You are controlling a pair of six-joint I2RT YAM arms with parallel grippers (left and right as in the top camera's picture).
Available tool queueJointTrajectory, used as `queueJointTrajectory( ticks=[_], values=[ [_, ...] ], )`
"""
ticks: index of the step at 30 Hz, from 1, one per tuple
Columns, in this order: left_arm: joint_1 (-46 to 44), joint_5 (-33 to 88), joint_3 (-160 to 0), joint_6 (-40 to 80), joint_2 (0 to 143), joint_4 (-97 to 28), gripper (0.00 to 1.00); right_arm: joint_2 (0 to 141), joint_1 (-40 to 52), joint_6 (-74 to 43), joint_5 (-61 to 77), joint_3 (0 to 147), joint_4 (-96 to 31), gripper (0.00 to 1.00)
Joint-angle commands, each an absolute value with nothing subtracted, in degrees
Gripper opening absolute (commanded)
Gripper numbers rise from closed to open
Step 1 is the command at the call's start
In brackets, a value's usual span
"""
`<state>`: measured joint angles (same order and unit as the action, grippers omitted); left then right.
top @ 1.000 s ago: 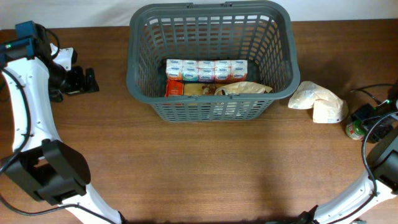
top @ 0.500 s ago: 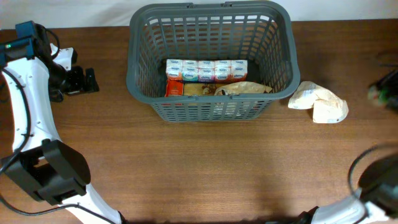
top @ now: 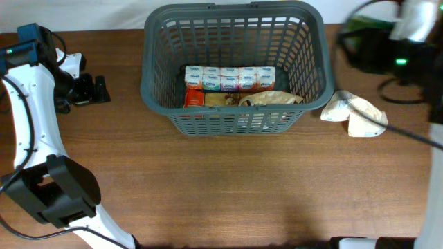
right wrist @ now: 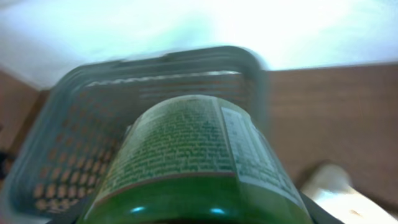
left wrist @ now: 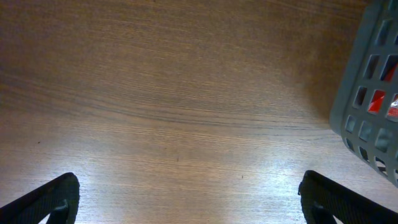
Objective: Pack container
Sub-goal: 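Lift the jar with the right gripper and lower it into the basket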
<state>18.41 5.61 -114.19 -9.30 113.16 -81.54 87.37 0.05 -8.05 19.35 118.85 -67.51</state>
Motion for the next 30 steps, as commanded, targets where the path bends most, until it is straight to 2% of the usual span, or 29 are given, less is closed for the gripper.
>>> queueJointTrajectory(
  ticks=[1,7,17,30],
  values=[
    [18.55,6.22,-113.86,-8.60,113.56,-81.43,0.99,90.48,6.44,-5.96,17.12,119.55,-65.54,0.04],
    [18.55,6.22,-113.86,-8.60,113.56,-81.43,0.99,99.96,13.39,-4.43,17.10,119.55,-63.83,0.04],
    [18.55,6.22,-113.86,-8.60,113.56,-81.41,0.99,114.54,16.27,-4.49,18.76,119.52,-64.69,0.04],
    [18.55,6.22,-113.86,-8.60,113.56,-81.43,0.99,125.01,25.56,-3.16,16.99,119.52,-64.01,0.04]
  ],
)
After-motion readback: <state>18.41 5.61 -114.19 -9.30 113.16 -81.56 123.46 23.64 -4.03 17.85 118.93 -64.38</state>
